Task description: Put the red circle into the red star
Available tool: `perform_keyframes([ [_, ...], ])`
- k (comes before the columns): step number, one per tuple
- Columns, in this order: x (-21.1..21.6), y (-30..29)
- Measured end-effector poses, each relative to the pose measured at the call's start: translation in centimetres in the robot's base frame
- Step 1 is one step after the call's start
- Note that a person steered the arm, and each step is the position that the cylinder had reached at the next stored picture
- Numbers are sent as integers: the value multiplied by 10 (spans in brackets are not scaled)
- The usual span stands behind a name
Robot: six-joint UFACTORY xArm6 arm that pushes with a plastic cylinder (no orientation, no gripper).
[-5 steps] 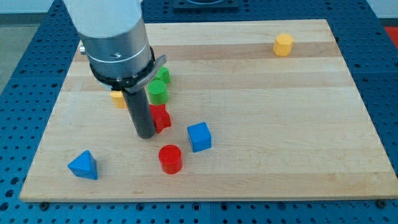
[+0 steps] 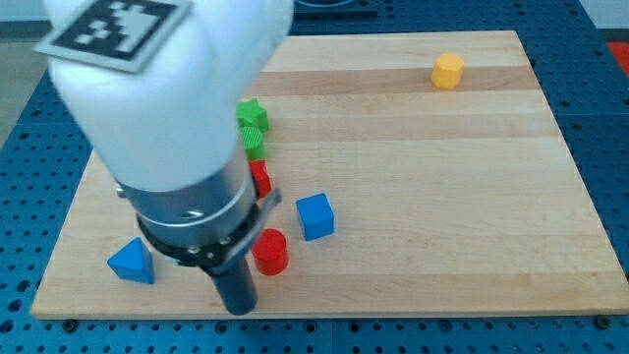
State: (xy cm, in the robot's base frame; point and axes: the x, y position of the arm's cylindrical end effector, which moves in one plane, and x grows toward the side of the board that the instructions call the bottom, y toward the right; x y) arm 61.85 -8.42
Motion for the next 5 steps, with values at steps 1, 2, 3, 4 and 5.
perform_keyframes([
  [1,0,65],
  [2,0,71],
  [3,-7,61],
  [4,-57,50],
  [5,-66,45],
])
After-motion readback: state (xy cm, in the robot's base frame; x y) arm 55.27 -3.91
